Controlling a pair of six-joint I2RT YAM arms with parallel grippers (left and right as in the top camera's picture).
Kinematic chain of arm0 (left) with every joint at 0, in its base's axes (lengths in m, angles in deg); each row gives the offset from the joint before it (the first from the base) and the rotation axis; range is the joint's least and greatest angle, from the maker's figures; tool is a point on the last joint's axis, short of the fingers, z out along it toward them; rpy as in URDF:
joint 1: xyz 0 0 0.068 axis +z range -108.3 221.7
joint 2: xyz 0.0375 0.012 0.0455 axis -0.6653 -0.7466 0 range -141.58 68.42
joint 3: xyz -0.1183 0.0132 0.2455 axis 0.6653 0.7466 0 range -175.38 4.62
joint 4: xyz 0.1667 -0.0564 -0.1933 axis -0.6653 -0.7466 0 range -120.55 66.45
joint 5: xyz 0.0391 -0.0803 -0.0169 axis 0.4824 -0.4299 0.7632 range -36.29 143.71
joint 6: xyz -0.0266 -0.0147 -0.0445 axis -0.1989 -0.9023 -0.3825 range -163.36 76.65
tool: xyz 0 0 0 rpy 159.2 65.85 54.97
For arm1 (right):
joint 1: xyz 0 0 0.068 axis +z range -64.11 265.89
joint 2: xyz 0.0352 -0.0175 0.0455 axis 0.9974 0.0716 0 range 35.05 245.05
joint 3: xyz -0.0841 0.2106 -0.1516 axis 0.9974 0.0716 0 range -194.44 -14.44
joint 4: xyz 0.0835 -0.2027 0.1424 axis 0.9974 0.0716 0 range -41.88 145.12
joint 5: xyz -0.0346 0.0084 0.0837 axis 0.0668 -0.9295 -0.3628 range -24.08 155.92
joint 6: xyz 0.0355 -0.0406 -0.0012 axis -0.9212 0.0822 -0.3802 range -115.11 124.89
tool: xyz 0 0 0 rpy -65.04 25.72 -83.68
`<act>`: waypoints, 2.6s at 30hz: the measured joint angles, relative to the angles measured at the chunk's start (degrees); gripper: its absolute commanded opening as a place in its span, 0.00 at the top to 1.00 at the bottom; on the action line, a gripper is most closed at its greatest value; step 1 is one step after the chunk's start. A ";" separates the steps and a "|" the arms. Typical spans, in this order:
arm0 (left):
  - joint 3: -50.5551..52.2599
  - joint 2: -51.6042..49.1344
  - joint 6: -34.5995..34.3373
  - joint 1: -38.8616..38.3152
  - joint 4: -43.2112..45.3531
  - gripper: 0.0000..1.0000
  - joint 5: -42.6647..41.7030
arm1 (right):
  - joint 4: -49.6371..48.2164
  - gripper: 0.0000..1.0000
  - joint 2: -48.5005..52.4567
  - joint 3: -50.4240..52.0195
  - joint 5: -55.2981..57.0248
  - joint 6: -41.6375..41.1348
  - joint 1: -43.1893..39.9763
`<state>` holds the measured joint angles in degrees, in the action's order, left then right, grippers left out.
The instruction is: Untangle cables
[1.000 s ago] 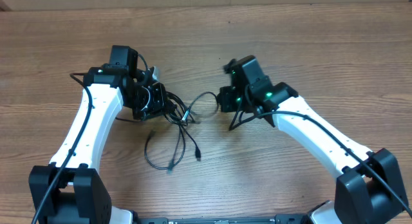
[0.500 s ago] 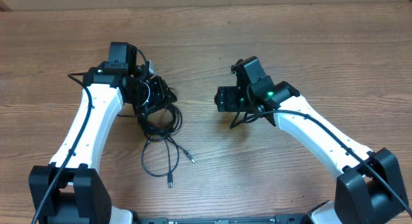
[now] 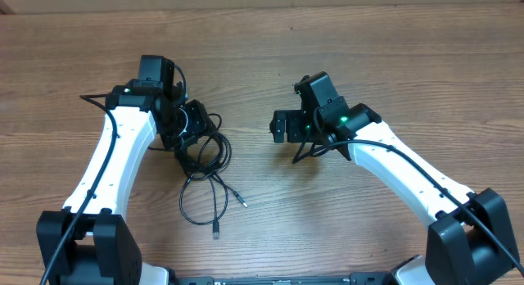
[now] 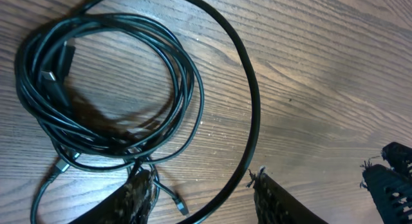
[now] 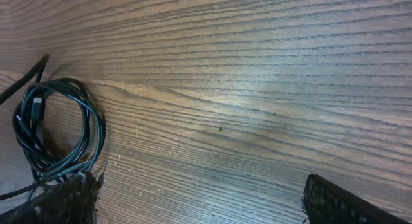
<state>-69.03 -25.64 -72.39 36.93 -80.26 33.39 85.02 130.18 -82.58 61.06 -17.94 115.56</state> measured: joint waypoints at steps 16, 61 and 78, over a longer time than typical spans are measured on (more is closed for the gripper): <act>0.00 0.00 -0.20 0.87 1.05 0.33 11.69 | -0.22 0.00 0.00 0.00 0.00 0.00 0.00; 1.07 -19.12 -23.91 0.24 -0.09 0.96 16.31 | 0.00 0.00 0.00 0.00 0.02 0.00 0.00; -15.02 -19.10 -11.93 0.24 -11.17 0.62 17.20 | 0.66 0.00 0.00 0.00 0.31 0.02 0.00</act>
<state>-84.04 -44.74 -84.33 37.17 -91.43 50.59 85.68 130.18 -82.58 61.36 -17.92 115.56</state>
